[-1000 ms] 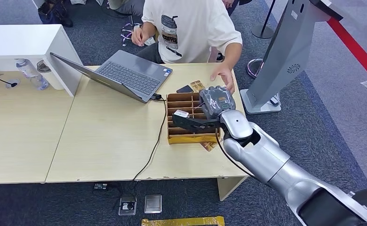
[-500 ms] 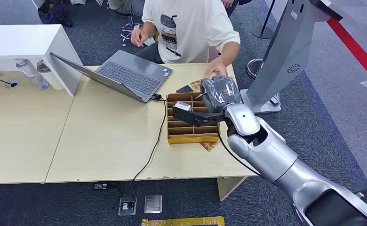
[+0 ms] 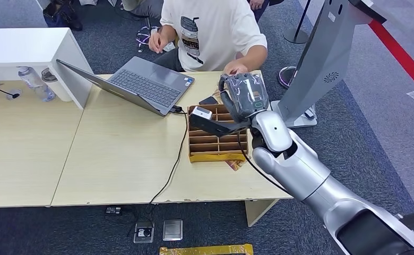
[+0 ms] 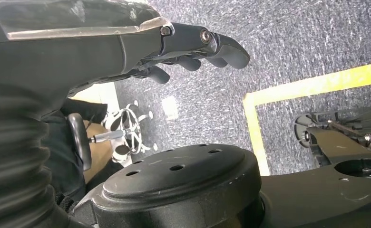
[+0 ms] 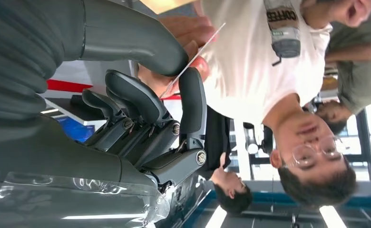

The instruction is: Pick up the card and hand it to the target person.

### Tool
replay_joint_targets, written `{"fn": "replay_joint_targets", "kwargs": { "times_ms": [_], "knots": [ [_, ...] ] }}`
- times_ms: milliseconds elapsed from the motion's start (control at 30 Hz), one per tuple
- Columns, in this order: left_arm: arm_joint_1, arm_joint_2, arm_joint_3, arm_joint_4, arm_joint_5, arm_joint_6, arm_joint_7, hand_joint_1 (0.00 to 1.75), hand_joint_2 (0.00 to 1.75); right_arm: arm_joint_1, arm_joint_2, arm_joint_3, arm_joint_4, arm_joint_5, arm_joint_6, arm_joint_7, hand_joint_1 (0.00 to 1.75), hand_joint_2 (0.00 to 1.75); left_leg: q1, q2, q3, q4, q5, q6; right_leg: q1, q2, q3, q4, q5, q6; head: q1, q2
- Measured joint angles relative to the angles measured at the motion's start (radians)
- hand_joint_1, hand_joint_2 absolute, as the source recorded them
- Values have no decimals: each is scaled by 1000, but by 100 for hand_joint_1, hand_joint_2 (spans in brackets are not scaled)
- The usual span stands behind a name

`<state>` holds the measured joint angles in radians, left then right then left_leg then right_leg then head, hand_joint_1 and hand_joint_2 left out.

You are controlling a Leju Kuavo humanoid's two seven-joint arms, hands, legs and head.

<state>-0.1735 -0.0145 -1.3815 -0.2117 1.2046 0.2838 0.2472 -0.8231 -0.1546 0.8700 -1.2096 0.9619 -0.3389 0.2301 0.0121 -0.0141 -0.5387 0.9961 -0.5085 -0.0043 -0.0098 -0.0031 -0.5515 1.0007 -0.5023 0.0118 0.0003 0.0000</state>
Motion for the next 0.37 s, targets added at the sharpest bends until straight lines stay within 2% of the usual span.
{"fn": "replay_joint_targets", "kwargs": {
  "times_ms": [33,133,167,367],
  "knots": [
    [0,0,0,0,-1,0,0,0,175,-4,7,0,22,-1,-17,-5,154,175,0,0,0,0,0,0,0,0,0,0,0,0,0,0],
    [0,0,0,0,-4,0,0,0,175,-14,24,-1,81,-6,-59,-16,28,175,0,0,0,0,0,0,0,0,0,0,0,0,0,0],
    [0,0,-1,0,-6,0,0,0,175,-17,29,-2,102,-9,-71,-18,0,175,0,0,0,0,0,0,0,0,0,0,0,0,1,0],
    [-2,0,-7,0,-17,-1,3,0,175,-28,54,-5,216,-16,-112,-23,0,175,0,0,0,0,0,0,0,0,0,0,0,0,2,0]
  ]
}}
